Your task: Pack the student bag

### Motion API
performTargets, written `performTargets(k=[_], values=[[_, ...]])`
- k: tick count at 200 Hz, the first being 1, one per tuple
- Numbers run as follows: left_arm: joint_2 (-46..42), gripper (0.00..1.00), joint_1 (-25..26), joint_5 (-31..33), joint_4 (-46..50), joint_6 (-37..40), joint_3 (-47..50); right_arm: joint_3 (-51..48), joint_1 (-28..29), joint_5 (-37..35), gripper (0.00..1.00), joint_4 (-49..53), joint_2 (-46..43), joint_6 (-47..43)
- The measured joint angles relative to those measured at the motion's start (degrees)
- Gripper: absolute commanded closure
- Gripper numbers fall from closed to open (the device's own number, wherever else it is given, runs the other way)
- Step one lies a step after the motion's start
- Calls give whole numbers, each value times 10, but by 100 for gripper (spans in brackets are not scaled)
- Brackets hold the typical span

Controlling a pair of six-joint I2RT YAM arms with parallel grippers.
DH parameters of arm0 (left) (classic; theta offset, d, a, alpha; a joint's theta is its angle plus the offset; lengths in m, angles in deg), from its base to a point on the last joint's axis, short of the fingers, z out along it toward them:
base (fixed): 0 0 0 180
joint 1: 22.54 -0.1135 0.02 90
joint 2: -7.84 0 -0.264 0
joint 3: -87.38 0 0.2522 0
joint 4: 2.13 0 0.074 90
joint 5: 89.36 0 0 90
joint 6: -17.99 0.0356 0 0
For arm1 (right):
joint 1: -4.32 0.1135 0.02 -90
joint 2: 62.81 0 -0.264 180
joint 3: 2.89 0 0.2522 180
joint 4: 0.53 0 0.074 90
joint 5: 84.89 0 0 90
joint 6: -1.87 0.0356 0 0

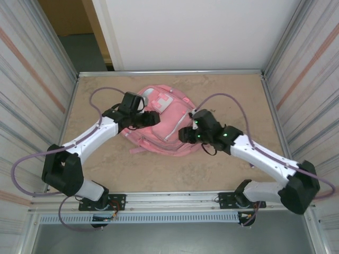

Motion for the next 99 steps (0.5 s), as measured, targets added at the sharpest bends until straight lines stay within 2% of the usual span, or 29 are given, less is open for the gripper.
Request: performTargets(k=[40,87,99], values=[[-46,40,-77,16,17,-26,112,6,23,-1,50,-10,72,0],[-20,44,-85,2,0,-25,113,9,27,-1,50,-19,127,1],[2,50,-90,-7,-5,-25,108,9,27,-1,50,-21,137,1]])
